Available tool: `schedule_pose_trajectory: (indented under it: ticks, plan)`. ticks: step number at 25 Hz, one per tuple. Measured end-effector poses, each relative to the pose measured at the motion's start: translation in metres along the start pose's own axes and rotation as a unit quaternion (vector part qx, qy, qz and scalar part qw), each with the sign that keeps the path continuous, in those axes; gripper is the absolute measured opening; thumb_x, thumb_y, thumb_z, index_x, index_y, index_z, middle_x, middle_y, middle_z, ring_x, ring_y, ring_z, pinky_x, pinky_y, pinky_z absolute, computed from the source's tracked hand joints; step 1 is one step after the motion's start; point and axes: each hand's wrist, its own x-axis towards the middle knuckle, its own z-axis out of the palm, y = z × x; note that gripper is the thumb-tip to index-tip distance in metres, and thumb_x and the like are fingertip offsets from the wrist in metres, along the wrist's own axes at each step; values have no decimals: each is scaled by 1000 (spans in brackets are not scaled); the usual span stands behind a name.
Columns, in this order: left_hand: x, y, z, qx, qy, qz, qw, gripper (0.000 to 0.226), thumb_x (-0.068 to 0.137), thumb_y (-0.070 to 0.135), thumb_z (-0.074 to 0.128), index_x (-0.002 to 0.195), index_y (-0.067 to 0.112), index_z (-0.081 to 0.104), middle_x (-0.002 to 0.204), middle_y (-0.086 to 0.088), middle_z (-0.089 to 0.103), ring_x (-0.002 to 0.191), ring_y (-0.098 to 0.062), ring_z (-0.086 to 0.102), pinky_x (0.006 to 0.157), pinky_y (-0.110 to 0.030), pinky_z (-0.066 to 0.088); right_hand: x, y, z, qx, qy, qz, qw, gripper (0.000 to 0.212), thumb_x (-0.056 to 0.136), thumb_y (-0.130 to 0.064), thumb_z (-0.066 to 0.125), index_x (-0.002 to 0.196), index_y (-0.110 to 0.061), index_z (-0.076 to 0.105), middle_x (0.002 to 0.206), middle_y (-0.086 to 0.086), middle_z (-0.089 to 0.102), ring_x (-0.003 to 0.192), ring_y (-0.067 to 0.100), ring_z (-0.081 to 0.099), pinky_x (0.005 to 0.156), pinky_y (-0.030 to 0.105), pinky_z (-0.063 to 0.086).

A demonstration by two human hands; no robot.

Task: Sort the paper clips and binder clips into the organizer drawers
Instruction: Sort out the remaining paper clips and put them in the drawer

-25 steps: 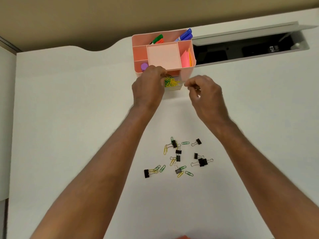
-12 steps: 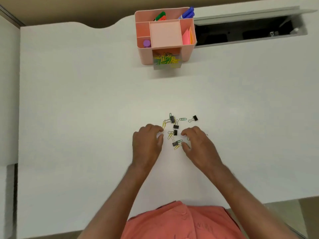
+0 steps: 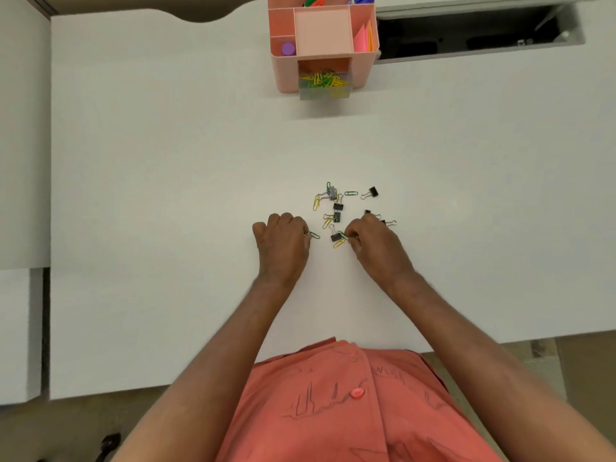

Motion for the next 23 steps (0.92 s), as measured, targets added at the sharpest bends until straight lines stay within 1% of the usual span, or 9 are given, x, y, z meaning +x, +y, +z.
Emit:
schedule_pose_trajectory:
  ticks: [3, 6, 9, 11, 13, 15, 19, 21, 23]
  plan:
    - [1, 5, 1, 9, -13, 7, 1000, 12, 93, 20, 54, 86, 24, 63, 91, 5, 61, 98, -23, 52, 80, -39, 26, 3, -5, 2, -13, 6, 27, 1000, 16, 93, -9, 57, 103, -16, 68, 102, 4, 63, 93, 25, 61, 75, 37, 51]
    - [1, 6, 0, 8, -9, 29, 1000, 14, 94, 20, 52, 85, 24, 62, 89, 5, 62, 94, -22, 52, 80, -39, 25, 1, -12, 7, -31, 22, 46, 998, 18, 89, -7, 57, 103, -16, 65, 99, 3, 62, 97, 25, 57, 71, 36, 50]
    - [-2, 2, -2, -45, 7, 34, 998, 14, 94, 20, 55, 85, 25, 63, 86, 7, 64, 90, -19, 55, 77, -36, 21, -4, -13, 10, -10, 38, 30, 999, 21, 89, -5, 57, 107, -13, 63, 99, 6, 61, 95, 28, 57, 70, 38, 50]
    - [-7, 3, -1, -88, 14, 35, 995, 11, 94, 20, 58, 88, 26, 65, 87, 9, 67, 88, -17, 58, 79, -35, 24, -10, -10, 11, 28, 49, 15, 998, 22, 90, -10, 63, 112, -13, 62, 102, 5, 61, 97, 26, 58, 74, 39, 52]
    - [-12, 6, 2, -105, 17, 43, 993, 8, 96, 22, 61, 91, 27, 66, 88, 10, 69, 87, -15, 61, 83, -36, 30, -16, -9, 13, 41, 42, 5, 998, 34, 89, -20, 72, 121, -13, 62, 112, 4, 60, 105, 22, 57, 81, 36, 53]
    - [-14, 10, 5, -123, 9, 47, 991, 9, 98, 20, 59, 95, 25, 66, 91, 8, 71, 87, -17, 63, 87, -38, 38, -20, -10, 17, 27, 26, -2, 999, 44, 88, -23, 76, 129, -12, 61, 121, 5, 58, 114, 21, 54, 87, 33, 52]
    - [-13, 13, 10, -237, -18, 11, 971, 12, 96, 11, 62, 105, 17, 68, 101, 0, 71, 90, -19, 64, 81, -37, 53, -18, -12, 19, 19, 41, -10, 999, 31, 90, -14, 75, 120, -9, 67, 116, 7, 60, 111, 24, 57, 84, 36, 54]
    - [-12, 12, 10, -272, -21, -8, 962, 17, 95, 8, 63, 109, 18, 67, 106, 1, 69, 92, -17, 62, 81, -31, 52, -14, -13, 18, 22, 40, -5, 999, 21, 92, -13, 73, 113, -11, 69, 110, 7, 60, 105, 24, 58, 80, 36, 53]
    - [-12, 11, 10, -260, -20, -5, 965, 24, 93, 8, 66, 115, 18, 64, 112, 0, 63, 94, -17, 61, 82, -28, 51, -9, -14, 16, 14, 28, 7, 999, 15, 93, -14, 71, 108, -13, 69, 107, 5, 60, 101, 23, 58, 77, 34, 50]
